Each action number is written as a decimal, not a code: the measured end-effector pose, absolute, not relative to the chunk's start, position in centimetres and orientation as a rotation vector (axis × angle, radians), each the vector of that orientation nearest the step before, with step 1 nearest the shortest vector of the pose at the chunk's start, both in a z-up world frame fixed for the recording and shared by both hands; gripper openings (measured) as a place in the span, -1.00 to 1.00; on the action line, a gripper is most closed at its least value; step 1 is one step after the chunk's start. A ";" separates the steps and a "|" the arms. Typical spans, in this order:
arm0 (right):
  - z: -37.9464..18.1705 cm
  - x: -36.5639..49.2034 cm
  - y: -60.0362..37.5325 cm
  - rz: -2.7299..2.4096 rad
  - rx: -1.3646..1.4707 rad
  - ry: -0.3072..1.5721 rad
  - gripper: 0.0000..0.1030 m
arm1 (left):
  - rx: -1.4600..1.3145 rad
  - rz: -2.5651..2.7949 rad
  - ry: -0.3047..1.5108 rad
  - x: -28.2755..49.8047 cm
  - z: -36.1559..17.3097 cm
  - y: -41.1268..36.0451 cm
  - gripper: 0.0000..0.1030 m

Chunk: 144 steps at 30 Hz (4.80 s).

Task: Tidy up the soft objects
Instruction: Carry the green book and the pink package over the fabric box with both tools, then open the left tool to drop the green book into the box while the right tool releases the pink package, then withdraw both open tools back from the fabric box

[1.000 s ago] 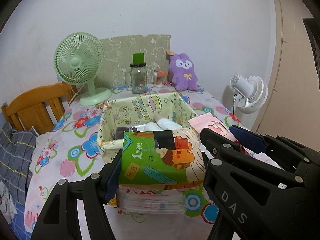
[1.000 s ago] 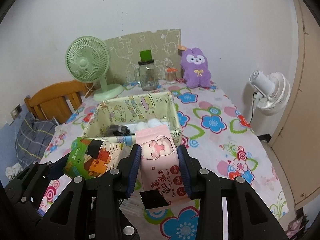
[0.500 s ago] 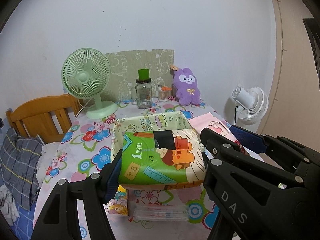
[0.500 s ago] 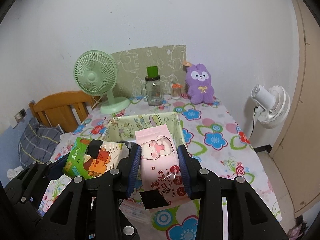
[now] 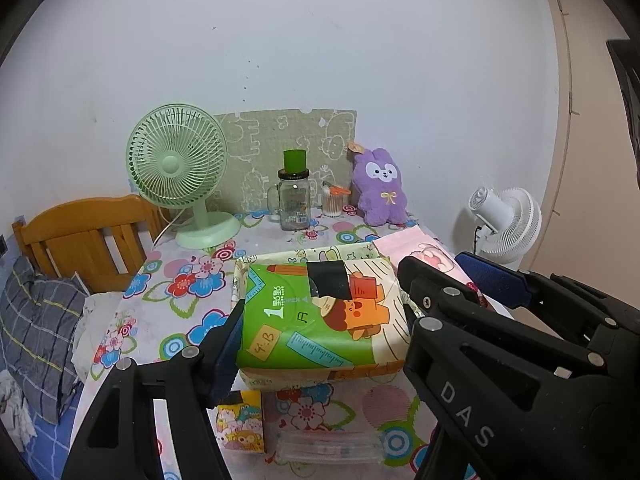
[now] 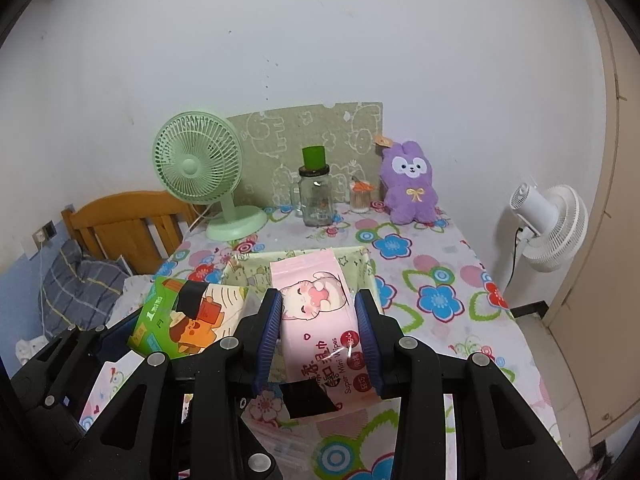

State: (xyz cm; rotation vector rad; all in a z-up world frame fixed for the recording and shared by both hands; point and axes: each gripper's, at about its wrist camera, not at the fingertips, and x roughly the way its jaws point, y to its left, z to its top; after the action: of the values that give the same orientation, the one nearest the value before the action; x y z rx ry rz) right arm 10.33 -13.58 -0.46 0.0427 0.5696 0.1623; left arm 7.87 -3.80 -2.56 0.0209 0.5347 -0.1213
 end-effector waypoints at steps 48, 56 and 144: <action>-4.2 21.9 -10.9 0.196 0.060 0.651 -0.21 | -0.002 -0.091 0.619 18.7 -5.9 -1.2 0.41; -5.2 23.1 -10.7 0.203 0.069 0.677 -0.21 | -0.008 -0.092 0.640 19.8 -6.8 -1.1 0.41; -2.1 14.8 -12.0 0.234 0.060 0.599 0.74 | 0.013 -0.080 0.569 11.9 -3.9 -1.9 0.89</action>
State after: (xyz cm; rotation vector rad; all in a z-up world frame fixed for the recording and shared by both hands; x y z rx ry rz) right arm 14.82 -11.95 -2.10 0.0601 0.5986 0.2343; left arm 11.88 -1.88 -3.94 0.0126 0.5689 -0.0796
